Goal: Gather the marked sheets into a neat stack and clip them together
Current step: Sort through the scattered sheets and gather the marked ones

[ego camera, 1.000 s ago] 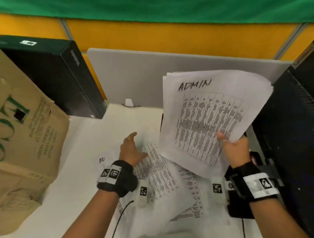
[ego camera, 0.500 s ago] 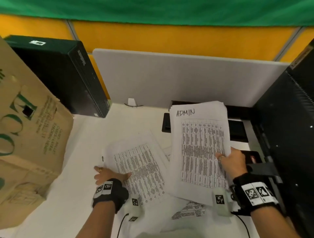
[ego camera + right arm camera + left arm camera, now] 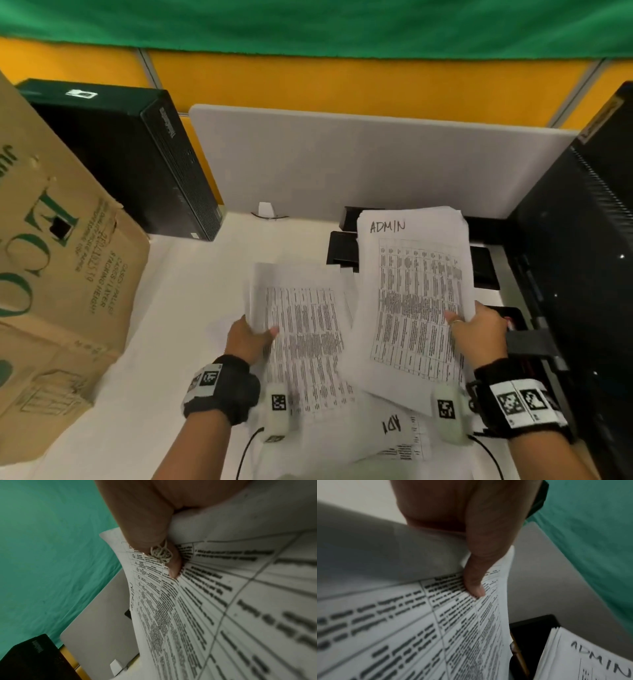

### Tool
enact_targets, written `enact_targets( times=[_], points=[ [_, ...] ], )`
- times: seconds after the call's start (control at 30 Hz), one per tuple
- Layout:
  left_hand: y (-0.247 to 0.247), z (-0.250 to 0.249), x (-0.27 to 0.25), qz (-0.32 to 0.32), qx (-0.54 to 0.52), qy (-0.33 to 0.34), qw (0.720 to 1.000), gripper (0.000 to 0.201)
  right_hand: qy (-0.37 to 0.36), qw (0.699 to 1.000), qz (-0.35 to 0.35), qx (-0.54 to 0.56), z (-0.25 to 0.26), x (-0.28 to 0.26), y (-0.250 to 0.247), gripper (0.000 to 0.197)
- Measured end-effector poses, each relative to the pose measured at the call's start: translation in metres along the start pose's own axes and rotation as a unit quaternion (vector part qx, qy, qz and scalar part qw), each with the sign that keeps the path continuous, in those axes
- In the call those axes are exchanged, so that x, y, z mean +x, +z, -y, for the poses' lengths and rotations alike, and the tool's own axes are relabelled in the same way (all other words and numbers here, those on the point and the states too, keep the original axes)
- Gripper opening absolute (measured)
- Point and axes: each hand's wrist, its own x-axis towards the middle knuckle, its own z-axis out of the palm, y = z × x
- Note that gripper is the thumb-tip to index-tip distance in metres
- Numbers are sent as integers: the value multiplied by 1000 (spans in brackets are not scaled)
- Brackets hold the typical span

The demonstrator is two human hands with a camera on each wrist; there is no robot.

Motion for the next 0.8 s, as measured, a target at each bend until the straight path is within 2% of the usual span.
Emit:
enact_targets(
  times=[0.07,0.13,0.23,0.33,0.4,0.47,0.57,0.63,0.73,0.8],
  points=[
    [-15,-17,-1,-21,-7,21,1000,40,-29,999,-38,-21,1,1,-15,23],
    [-37,-36,1,-43,11,72,996,36,-50,996,-68,-31,1,1,-31,21],
    [-69,-71,6,-41,63,124,989,35,-78,991,-86,-62,2,2,-48,22],
    [-74,-94,18,26,174,130,976,33,-66,991,-93,-67,-1,6,-49,24],
    [-60,-96,24,94,267,126,951,27,-57,992,-93,-70,-5,9,-46,26],
    [-38,-87,30,167,353,140,910,22,-62,991,-97,-71,-7,9,-42,26],
    [-1,-71,31,274,468,215,812,21,-69,990,-97,-76,-7,7,-39,26],
    [18,-67,28,300,502,254,771,27,-60,991,-90,-78,-8,7,-37,25],
    [45,-59,27,314,535,316,718,25,-49,994,-76,-68,-10,9,-34,22],
    [58,-52,28,340,576,343,659,32,-39,995,-69,-64,-10,11,-32,24]
  ],
)
